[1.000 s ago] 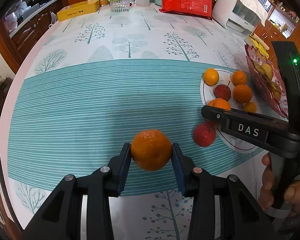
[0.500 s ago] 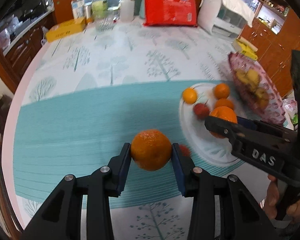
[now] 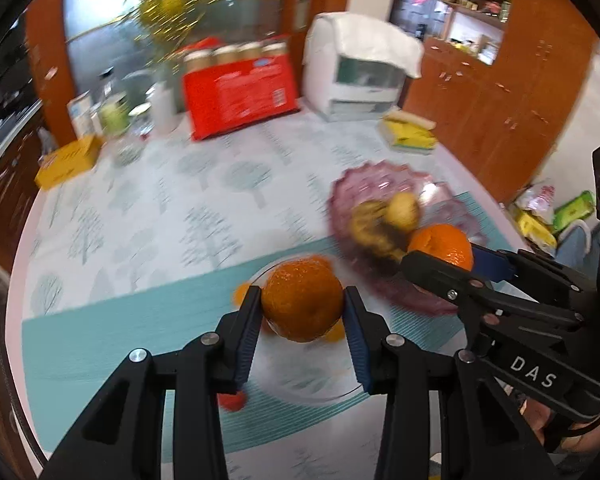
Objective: Organize fruits
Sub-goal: 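Carry both oranges over the pink bowl and open both tools to drop them, then withdraw both tools from the bowl back toward the plate, then grasp the small red apple with the left tool while the right tool grasps an orange, then carry the red apple and orange into the pink bowl and open both tools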
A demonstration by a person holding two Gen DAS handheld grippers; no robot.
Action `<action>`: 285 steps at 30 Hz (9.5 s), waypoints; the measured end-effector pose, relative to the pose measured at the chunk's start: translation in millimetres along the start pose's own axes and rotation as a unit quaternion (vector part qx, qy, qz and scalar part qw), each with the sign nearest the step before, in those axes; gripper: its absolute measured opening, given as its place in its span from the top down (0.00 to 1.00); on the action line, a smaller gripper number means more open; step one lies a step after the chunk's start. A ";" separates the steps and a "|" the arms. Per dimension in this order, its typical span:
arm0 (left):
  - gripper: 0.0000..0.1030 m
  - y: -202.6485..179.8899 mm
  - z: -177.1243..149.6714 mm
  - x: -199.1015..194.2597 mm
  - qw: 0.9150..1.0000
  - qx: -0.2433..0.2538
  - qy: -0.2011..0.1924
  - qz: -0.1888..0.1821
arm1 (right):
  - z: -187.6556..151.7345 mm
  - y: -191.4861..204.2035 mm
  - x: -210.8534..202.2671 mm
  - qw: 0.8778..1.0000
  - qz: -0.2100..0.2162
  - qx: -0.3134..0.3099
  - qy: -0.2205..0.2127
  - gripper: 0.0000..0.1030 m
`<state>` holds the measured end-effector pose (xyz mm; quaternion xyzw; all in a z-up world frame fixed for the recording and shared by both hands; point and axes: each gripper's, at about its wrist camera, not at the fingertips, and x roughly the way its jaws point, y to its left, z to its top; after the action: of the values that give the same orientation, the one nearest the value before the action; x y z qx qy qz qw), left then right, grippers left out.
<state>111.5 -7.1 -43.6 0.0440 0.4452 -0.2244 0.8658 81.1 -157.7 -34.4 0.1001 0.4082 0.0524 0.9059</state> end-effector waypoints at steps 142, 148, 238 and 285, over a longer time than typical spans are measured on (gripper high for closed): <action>0.16 78.2 -43.1 -26.2 0.998 -0.006 0.027 0.059 | -22.7 51.4 -5.5 0.991 -0.135 -0.021 0.000 0.06; 0.16 87.2 -63.6 18.0 0.997 0.000 0.067 0.034 | -49.3 39.1 33.7 0.991 -0.121 0.020 0.054 0.06; 0.70 -121.3 79.3 66.0 0.999 0.037 -0.005 0.009 | 20.1 -132.4 -29.8 0.996 -0.087 0.014 -0.024 0.64; 0.26 -135.3 66.5 172.5 0.987 0.010 0.108 0.119 | 2.6 -205.9 82.7 0.991 -0.049 0.007 0.121 0.49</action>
<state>190.4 -206.9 -123.4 0.1292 0.5250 -0.1179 0.8329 140.4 -344.0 -139.2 0.0792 0.5196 0.0169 0.8506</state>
